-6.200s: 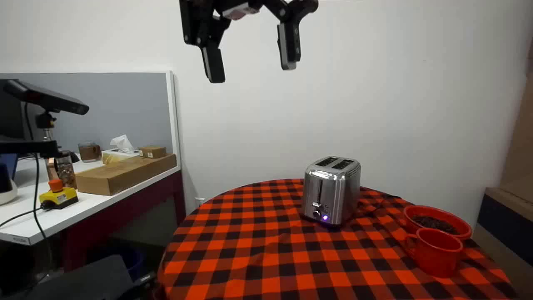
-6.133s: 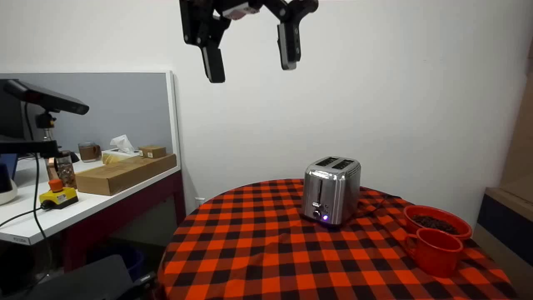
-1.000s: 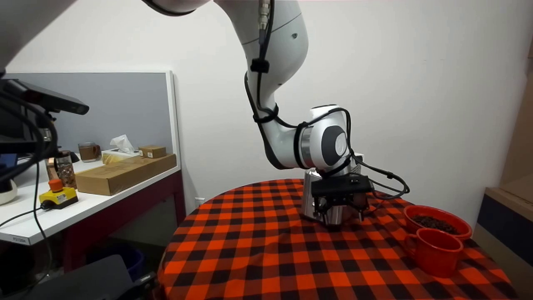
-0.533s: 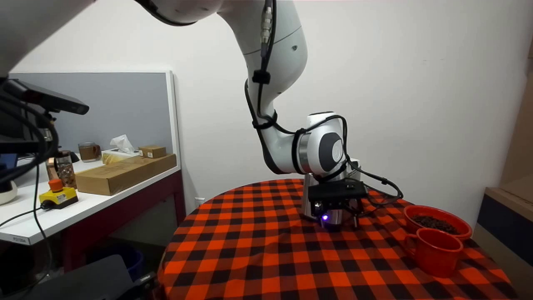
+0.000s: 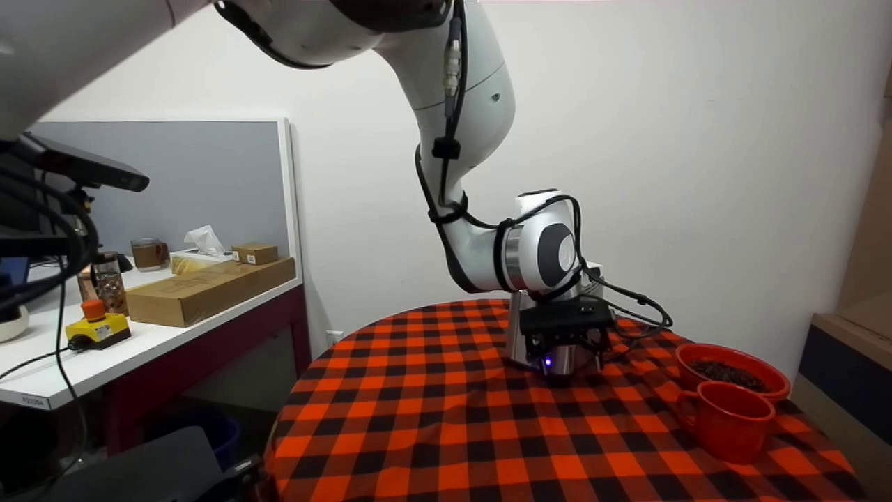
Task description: Turn off the switch of the toaster
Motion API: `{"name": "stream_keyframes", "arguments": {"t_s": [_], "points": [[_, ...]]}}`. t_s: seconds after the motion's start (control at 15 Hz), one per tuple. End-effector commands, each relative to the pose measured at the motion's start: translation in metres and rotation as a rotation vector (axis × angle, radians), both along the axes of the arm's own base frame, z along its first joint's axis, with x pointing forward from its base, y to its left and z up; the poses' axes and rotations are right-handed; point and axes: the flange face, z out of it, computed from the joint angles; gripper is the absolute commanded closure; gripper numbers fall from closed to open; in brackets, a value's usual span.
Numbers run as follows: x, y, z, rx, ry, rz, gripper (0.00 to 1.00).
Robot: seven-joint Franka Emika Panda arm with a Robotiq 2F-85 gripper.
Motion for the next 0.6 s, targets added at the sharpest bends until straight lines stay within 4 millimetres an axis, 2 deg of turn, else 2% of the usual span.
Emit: {"name": "stream_keyframes", "arguments": {"t_s": [0.0, 0.27, 0.53], "points": [[0.014, 0.000, 0.001, -0.009, -0.041, -0.037, 0.00], [0.008, -0.005, 0.003, 0.001, -0.062, -0.041, 0.00], [-0.007, -0.013, 0.011, 0.043, -0.112, -0.029, 0.00]]}}
